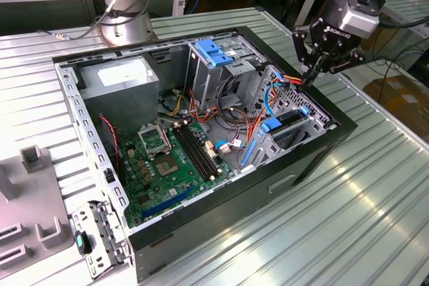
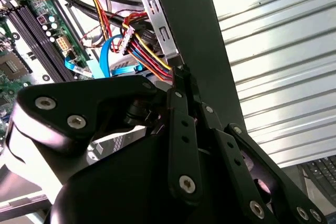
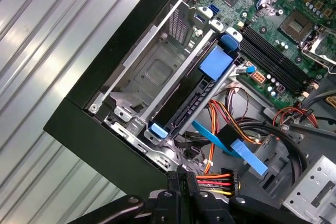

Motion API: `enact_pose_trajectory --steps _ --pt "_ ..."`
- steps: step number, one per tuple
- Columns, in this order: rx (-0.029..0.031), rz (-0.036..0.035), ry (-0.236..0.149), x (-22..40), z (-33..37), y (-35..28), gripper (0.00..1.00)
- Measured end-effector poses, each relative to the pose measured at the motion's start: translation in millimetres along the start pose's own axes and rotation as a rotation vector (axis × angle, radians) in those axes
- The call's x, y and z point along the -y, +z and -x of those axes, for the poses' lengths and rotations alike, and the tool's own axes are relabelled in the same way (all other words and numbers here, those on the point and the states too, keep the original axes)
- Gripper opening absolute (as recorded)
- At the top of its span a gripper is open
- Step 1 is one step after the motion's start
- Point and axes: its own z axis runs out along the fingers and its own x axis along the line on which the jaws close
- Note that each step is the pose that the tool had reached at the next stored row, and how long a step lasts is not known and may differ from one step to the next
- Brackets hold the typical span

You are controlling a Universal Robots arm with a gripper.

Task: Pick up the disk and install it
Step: 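Insert the first disk wire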

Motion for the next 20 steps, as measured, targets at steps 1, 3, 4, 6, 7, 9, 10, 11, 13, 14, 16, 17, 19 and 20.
enact_pose_trajectory --steps 1,3,4,6,7,9,10,11,13,14,16,17,19,20 --pt "-0.0002 0.0002 0.007 -0.6 0.5 0.1 0.16" --pt "-0.0006 0.0006 0.025 -2.7 2.2 0.1 0.16" --pt "-0.0007 0.0008 0.035 -3.1 2.5 0.1 0.16" --pt "-0.0011 0.0012 0.057 -3.5 2.9 0.2 0.16" --pt "-0.0013 0.0015 0.067 -3.6 3.0 0.2 0.16" --pt "-0.0017 0.0020 0.094 -4.1 3.4 0.4 0.16" --pt "-0.0020 0.0022 0.109 -4.6 3.7 0.6 0.16" --pt "-0.0022 0.0025 0.120 -4.9 4.0 0.8 0.16" --pt "-0.0026 0.0030 0.144 -5.8 4.7 1.3 0.16" --pt "-0.0026 0.0031 0.149 -6.2 5.0 1.5 0.16" --pt "-0.0028 0.0033 0.163 -7.3 5.9 1.8 0.16" --pt "-0.0029 0.0034 0.170 -7.7 6.2 2.0 0.16" --pt "-0.0032 0.0037 0.185 -8.5 6.9 2.2 0.16" --pt "-0.0033 0.0039 0.192 -8.9 7.2 2.3 0.16"
